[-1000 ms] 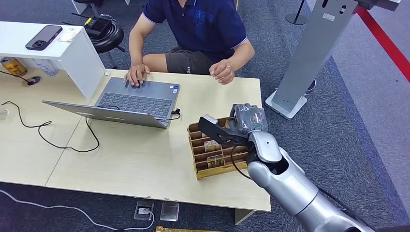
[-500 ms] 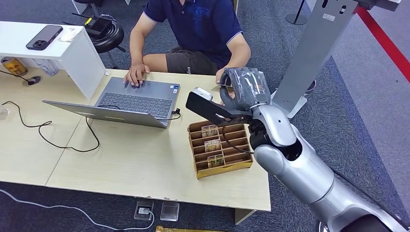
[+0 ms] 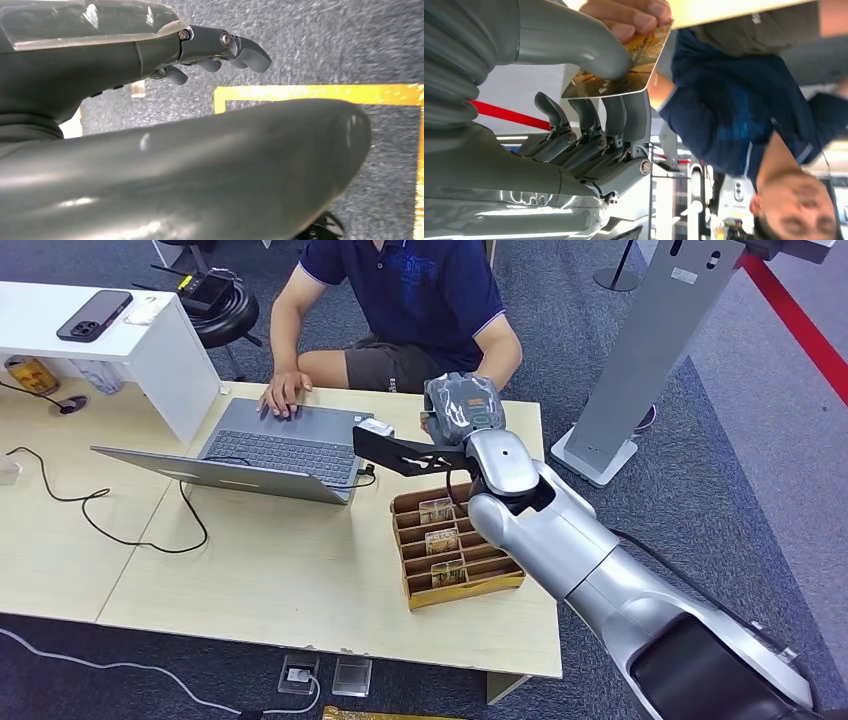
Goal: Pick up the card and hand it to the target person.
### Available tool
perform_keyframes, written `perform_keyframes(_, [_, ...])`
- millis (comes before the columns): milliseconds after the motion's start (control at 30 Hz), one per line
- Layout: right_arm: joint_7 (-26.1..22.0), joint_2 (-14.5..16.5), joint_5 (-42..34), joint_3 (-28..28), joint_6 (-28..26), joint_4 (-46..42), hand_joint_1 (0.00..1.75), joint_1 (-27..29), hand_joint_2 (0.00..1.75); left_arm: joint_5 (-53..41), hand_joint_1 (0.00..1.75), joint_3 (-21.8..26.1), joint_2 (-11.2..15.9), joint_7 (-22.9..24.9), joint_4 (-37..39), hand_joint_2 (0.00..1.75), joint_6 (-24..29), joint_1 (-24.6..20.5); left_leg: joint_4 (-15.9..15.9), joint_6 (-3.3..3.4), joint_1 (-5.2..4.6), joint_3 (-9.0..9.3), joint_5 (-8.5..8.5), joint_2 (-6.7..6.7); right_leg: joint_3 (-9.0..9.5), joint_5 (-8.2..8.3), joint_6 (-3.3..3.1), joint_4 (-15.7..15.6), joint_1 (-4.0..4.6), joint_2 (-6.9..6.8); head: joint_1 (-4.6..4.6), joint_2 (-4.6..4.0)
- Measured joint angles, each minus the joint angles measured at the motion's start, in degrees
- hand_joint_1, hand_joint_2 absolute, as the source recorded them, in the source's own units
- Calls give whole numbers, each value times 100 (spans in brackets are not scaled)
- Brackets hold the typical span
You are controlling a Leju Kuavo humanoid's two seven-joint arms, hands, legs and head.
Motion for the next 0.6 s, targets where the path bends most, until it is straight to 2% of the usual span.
perform_keyframes(67, [-9,90,34,40,1,268,150,-14,175,95,0,-4,0,-26,0,0,-83,16,1,0,0,-2,0,2,-2,0,0,0,0,4,8,0])
perform_keyframes(200, [-13,228,75,125,1,684,0,-49,175,192,0,-4,5,-165,0,0,-233,20,2,0,0,-3,0,5,-6,0,0,0,0,6,-3,0])
perform_keyframes(600, [22,265,-49,121,-330,931,0,-157,175,155,0,-17,44,-270,0,0,-96,30,3,0,0,2,1,10,-6,1,0,0,0,9,-8,0])
